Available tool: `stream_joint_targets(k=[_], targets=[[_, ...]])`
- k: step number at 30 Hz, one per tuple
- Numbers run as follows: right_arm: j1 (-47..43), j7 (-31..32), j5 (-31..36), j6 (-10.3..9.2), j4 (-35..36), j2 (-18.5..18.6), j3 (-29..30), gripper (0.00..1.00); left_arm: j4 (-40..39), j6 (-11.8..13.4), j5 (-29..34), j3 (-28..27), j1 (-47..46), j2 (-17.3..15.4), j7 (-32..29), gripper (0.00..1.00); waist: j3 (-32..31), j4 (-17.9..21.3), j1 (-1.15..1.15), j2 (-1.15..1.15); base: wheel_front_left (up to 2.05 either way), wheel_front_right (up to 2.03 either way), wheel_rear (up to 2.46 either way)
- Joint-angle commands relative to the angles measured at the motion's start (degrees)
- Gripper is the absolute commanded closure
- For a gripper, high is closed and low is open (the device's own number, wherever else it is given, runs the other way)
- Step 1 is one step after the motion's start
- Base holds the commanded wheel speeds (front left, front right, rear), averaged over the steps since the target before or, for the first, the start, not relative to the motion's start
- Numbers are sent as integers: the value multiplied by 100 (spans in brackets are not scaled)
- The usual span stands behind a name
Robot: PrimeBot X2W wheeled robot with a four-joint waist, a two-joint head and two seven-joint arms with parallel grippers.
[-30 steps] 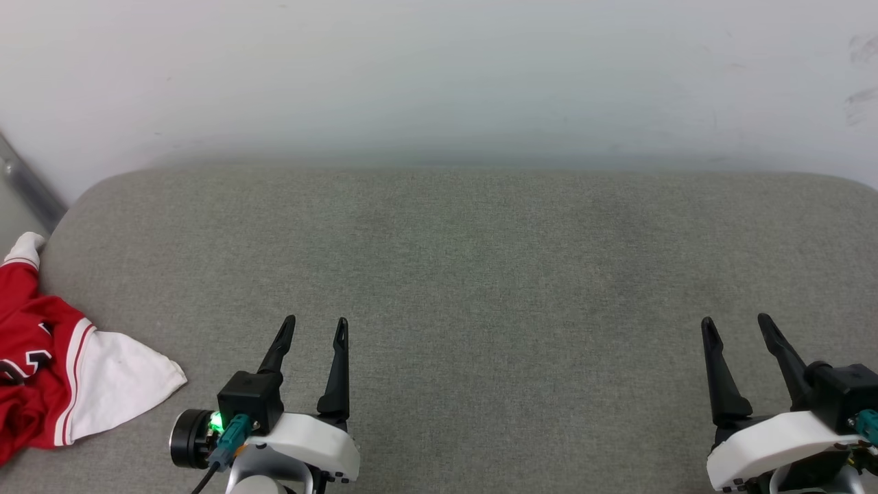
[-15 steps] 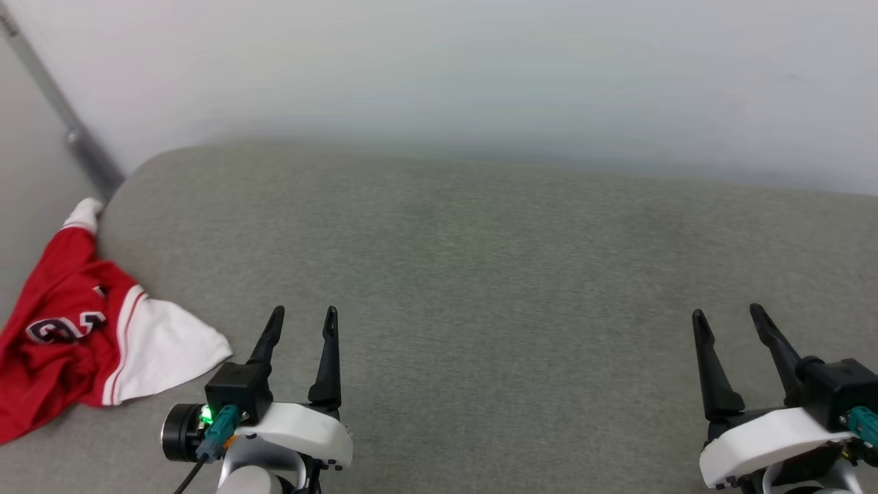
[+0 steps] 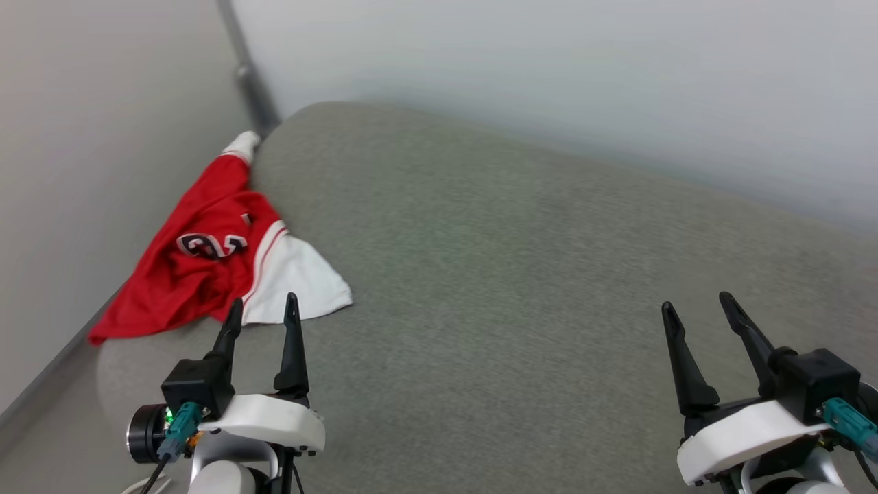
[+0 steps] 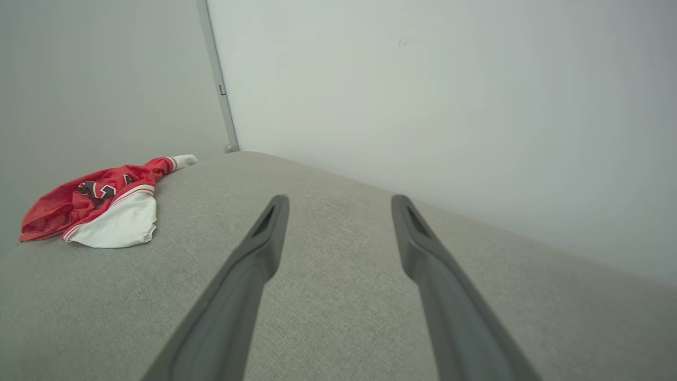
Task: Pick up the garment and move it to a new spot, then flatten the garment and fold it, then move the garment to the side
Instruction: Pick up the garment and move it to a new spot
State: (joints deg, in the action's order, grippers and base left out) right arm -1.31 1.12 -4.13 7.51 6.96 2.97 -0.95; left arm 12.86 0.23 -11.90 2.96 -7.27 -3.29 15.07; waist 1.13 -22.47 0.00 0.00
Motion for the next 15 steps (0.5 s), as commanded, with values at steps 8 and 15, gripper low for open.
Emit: stream_joint_targets(k=[8,15], targets=[[257,88,38,-4,100,-11,-310,0,-176,48,47,-290,150,-23,16,0,169,-837,0,0,0,0,0],[525,134,24,-4,22,21,-516,0,-414,90,31,-496,336,1,16,0,275,-878,0,0,0,0,0]])
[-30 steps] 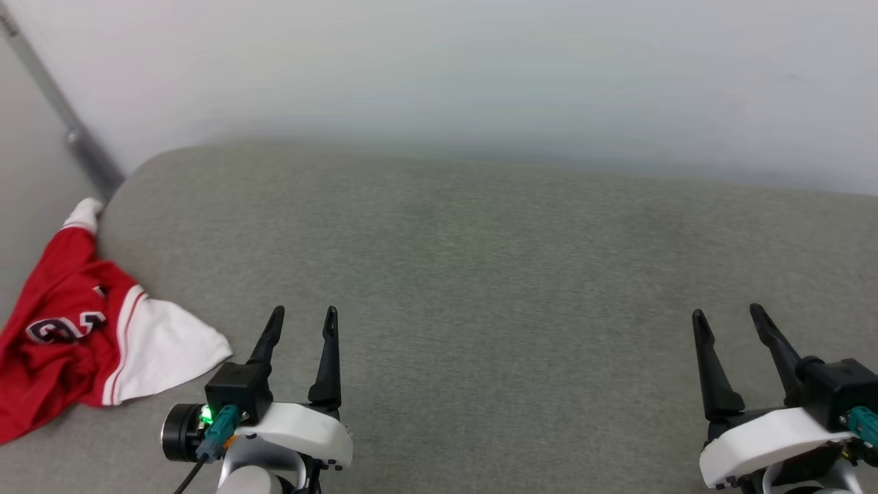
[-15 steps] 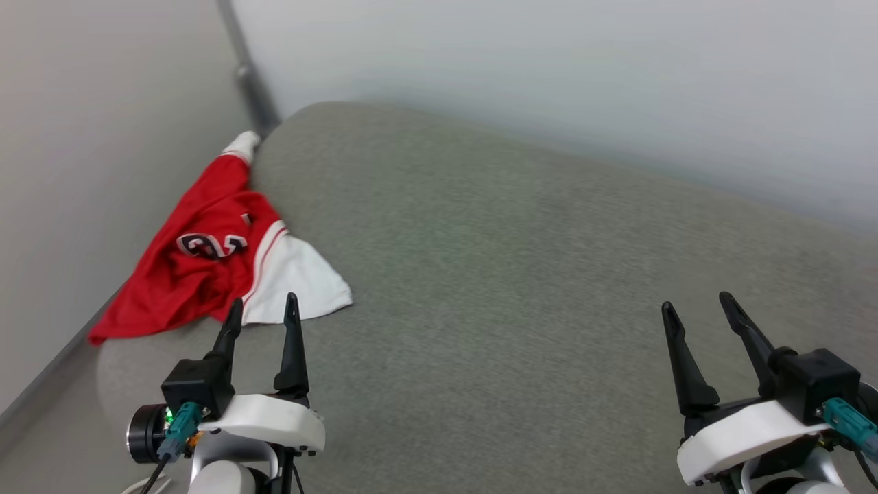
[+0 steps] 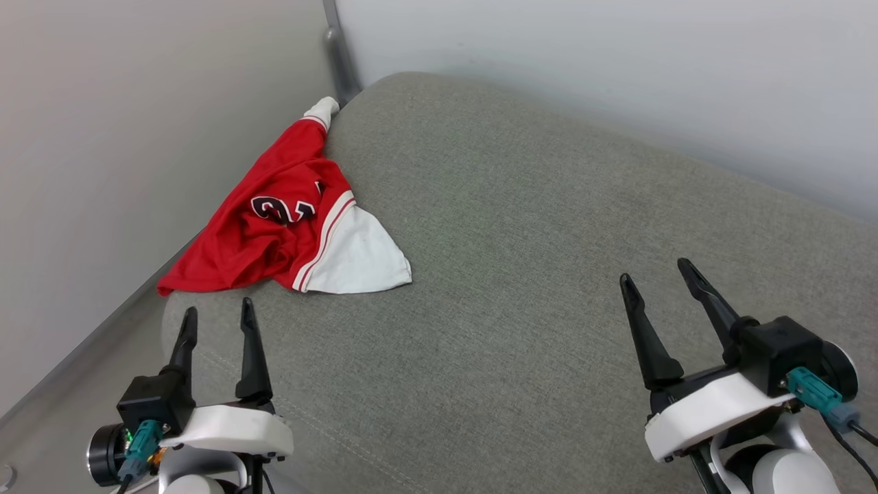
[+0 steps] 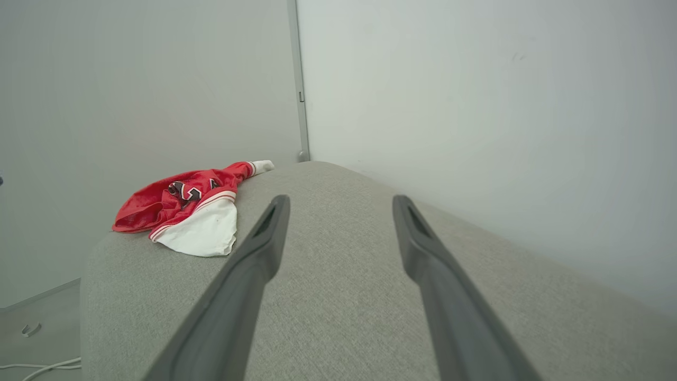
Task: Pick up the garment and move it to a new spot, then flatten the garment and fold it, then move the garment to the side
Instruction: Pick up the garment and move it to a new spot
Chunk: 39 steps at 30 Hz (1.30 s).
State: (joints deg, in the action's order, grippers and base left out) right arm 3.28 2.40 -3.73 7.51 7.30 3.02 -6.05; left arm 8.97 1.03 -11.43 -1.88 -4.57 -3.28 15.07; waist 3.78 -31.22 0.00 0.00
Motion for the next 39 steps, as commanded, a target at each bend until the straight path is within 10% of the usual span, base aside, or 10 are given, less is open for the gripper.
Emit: stream_joint_targets(k=[1,11,22,33,39], targets=[[77,4,-17,-4,-26,27,-13,0,-44,14,-15,-15,70,5,16,0,14,-4,0,0,0,0,0],[81,21,-17,-4,11,53,116,0,229,-101,-89,30,-431,15,11,0,124,23,0,0,0,0,0],[684,254,67,-4,649,422,184,0,1883,-260,-1090,-664,-3445,-992,-2255,0,1948,1281,0,0,0,0,0],[1157,58,-32,-4,532,579,148,0,3630,-355,-1633,-847,-4052,-1876,-4665,0,2702,1712,0,0,0,0,0],[1249,6,-62,-4,469,579,183,0,4053,-85,-1716,-838,-3824,-1770,-5159,0,2768,1728,0,0,0,0,0]])
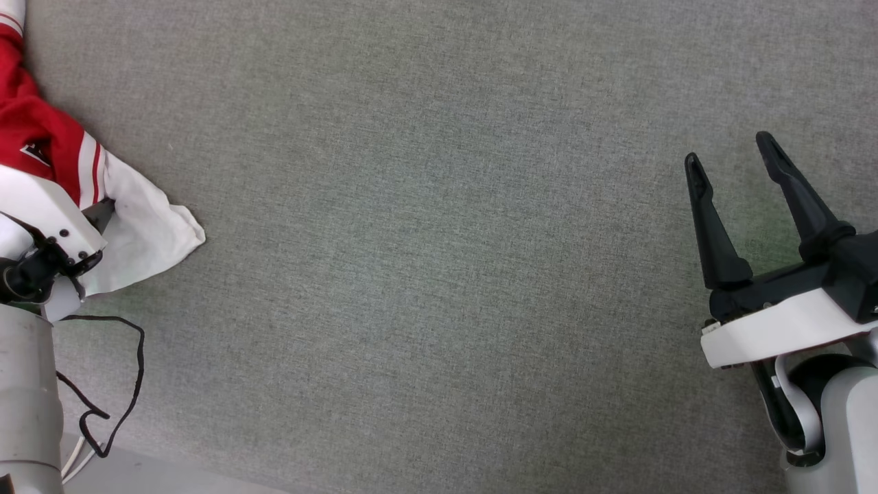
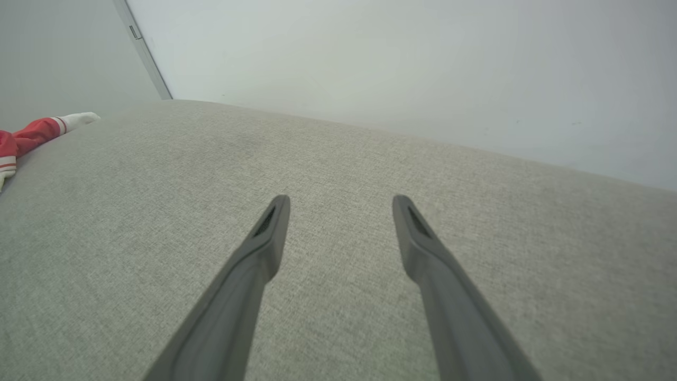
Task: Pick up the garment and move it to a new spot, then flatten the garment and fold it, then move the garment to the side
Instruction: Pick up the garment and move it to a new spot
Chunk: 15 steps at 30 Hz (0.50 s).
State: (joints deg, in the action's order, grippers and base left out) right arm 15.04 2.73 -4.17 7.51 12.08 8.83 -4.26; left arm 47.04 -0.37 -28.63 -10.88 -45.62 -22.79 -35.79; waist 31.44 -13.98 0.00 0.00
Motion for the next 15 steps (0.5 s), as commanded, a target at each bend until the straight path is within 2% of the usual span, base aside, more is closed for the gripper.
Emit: stream_joint_targets(k=[1,2,3,7,10,15], targets=[[78,-34,-19,-4,-26,-9,3,0,268,82,2,69,318,226,-93,18,-9,4,0,0,0,0,0],[87,-31,-19,-4,-35,-14,2,0,248,115,3,63,340,246,-31,73,-24,-1,0,0,0,0,0],[97,-32,-19,-4,-45,-18,-5,0,211,155,14,33,333,222,81,100,-41,-4,0,0,0,0,0],[55,-62,-22,-4,-116,-38,4,0,-52,89,118,74,257,134,639,100,-220,-35,0,0,0,0,0],[-43,-76,-37,-4,-178,-78,28,0,-275,49,295,117,124,-55,1221,100,-430,-67,0,0,0,0,0],[-248,-166,-71,-4,-321,-188,108,0,-480,0,540,248,-27,-63,2323,100,-968,-119,0,0,0,0,0]])
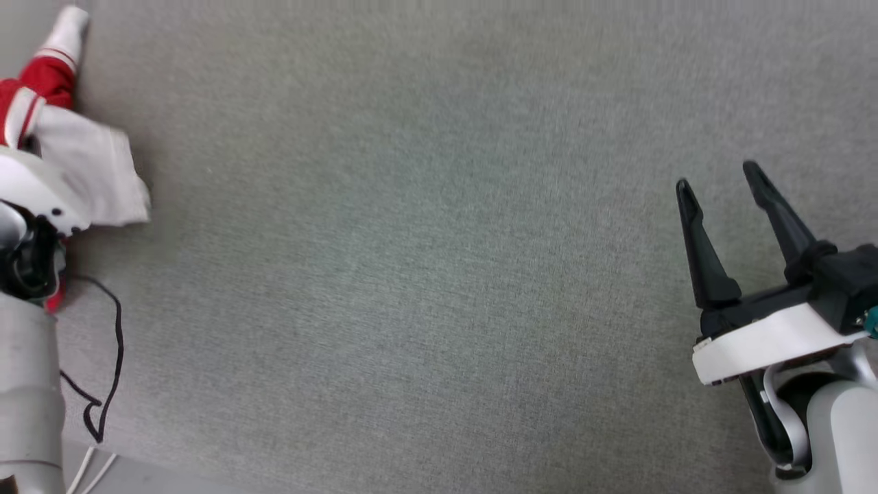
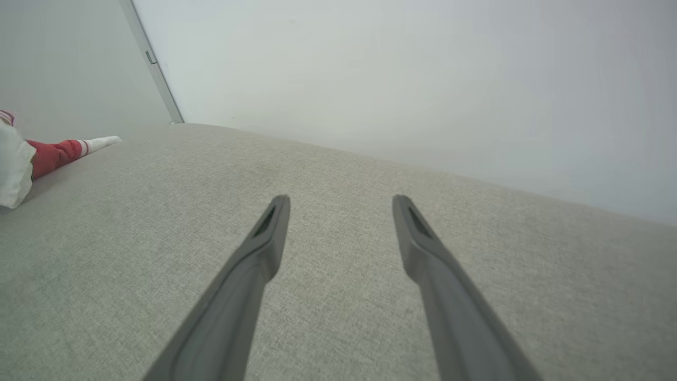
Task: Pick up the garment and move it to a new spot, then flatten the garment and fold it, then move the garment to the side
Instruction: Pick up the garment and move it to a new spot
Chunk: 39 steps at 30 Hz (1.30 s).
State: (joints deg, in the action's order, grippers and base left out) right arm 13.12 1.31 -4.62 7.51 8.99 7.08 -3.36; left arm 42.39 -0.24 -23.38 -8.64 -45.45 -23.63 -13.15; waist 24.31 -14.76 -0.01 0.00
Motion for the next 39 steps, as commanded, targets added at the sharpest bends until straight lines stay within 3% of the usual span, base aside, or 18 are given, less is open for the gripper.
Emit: stream_joint_targets(k=[1,8,14,22,30,34,39], targets=[[-98,-23,-25,-4,-31,-46,42,0,-53,-21,91,59,-100,15,275,100,-351,-47,1,0,0,0,0],[-450,-114,13,-4,-127,-235,190,0,-338,-59,504,431,-445,131,1536,100,-1065,54,1,0,0,0,0],[-701,-163,-45,-5,-209,-377,275,0,-786,-169,718,801,-557,340,2019,100,-1561,367,1,0,0,0,0],[-925,-177,-77,-4,-264,-423,315,0,-1698,-254,750,1237,-210,790,2005,100,-1940,995,1,0,0,0,0],[-1116,-142,-218,-4,-193,-423,491,0,-2897,-304,618,1948,438,1633,1760,100,-1939,1761,1,0,0,0,0],[-1100,-183,-292,-4,-146,-423,542,0,-3261,-367,542,2540,770,1927,1653,100,-1775,2074,1,0,0,0,0],[-1017,-253,-418,-4,-210,-424,520,0,-3341,-338,377,3354,1234,2036,1550,100,-1533,2380,1,0,0,0,0]])
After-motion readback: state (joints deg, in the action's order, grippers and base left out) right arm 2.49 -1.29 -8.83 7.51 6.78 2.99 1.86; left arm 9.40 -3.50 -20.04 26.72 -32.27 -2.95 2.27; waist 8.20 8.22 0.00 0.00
